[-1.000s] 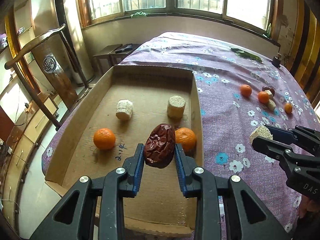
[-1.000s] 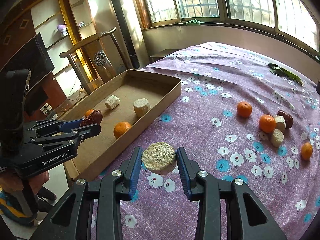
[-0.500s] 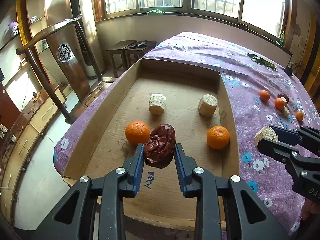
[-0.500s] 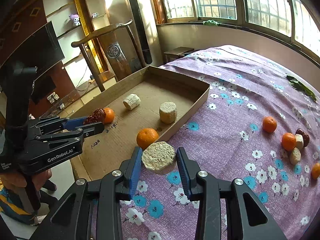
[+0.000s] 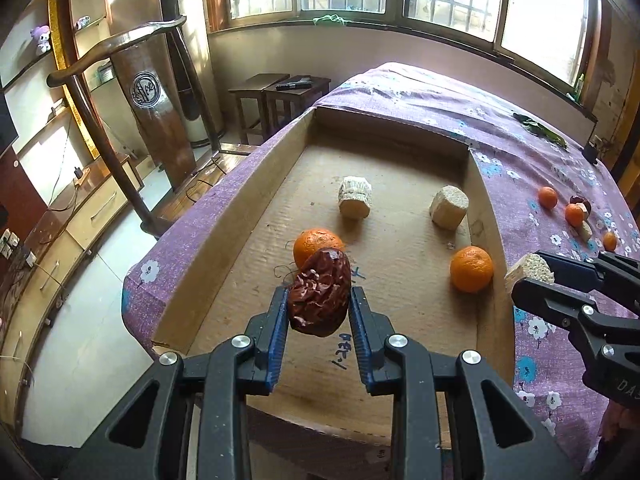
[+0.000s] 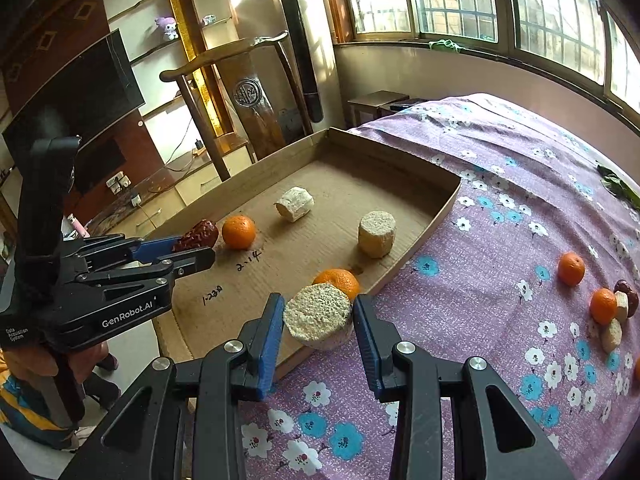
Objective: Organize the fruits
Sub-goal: 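Carry the date and cake into the box and open both tools to release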
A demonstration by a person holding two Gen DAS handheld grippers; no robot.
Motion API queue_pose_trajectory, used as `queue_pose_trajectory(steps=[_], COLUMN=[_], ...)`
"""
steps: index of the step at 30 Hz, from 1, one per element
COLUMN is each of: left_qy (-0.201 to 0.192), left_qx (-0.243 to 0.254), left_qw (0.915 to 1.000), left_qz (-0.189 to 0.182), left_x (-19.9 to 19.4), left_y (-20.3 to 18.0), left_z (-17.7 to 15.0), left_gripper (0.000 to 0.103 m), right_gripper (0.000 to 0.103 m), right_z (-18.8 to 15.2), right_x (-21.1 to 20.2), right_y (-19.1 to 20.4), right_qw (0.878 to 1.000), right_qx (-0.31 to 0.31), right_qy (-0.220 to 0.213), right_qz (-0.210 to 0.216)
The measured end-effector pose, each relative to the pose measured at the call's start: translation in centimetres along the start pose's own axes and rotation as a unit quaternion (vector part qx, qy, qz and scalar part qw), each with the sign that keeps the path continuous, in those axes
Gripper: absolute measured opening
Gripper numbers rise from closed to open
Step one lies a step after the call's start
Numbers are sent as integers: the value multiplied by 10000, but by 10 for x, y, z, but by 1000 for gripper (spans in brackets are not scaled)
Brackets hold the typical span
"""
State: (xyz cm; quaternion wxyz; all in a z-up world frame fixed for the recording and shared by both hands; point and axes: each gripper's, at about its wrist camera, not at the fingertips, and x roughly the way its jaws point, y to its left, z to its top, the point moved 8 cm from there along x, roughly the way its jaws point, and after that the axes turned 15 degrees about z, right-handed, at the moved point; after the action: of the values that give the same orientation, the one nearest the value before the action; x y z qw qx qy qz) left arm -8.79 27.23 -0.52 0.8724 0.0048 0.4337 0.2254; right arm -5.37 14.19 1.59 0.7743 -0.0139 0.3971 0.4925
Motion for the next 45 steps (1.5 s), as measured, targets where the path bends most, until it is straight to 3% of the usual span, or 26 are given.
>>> queue_pose_trajectory(steps=[37,39,41,45], left_qy=[378,365,343,347], left_qx=[-134,-129,-111,-160], left_qw=[9989,9989,9990,9991], left_qz=[221,269,267,208], left_x=[36,36,36,35], left_y=[12,13,13,13], left_z=[-7,-7,-7,-8], left_gripper=[29,33,52,59], right_gripper=[40,41,43,58], right_z=[4,4,4,5], right_x=[80,81,80,67], right_y=[20,20,20,22], right_qw=[9961,9959,9959,9969], right_qx=[-328,-332,-305,-297], right_qy=[760,781,784,645], right_qz=[316,310,326,338])
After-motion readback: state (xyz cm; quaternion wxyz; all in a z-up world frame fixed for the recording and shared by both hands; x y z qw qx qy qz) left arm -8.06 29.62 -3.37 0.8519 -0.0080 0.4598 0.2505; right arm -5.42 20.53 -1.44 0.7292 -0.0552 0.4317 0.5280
